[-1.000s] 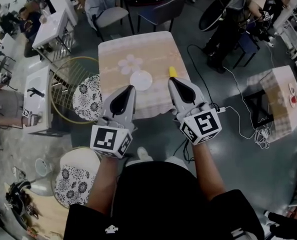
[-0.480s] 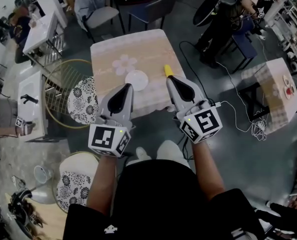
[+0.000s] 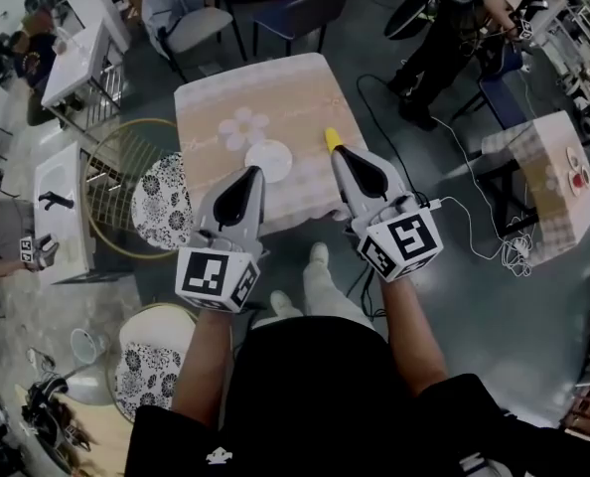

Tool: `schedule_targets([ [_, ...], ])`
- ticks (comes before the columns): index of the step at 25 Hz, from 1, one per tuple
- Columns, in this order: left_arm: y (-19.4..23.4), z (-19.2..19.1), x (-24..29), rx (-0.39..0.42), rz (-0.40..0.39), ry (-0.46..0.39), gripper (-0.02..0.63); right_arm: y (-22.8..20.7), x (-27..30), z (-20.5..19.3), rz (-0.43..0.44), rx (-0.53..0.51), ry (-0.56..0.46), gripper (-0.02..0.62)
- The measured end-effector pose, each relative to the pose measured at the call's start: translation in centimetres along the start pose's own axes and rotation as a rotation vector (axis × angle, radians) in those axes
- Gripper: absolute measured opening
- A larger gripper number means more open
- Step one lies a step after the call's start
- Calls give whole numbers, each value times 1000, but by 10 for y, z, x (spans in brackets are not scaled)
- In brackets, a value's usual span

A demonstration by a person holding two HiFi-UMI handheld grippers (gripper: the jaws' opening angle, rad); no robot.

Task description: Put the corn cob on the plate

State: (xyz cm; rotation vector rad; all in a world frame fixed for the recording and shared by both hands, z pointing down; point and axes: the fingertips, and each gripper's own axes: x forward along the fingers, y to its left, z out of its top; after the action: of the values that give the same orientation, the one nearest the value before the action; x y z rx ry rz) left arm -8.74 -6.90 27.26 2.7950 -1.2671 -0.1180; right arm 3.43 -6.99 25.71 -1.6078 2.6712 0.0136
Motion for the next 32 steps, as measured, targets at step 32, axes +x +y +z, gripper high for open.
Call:
schedule_targets([
  [32,47,-66,135,-22,94,179,8,-182,91,-181,-91,166,324,2],
])
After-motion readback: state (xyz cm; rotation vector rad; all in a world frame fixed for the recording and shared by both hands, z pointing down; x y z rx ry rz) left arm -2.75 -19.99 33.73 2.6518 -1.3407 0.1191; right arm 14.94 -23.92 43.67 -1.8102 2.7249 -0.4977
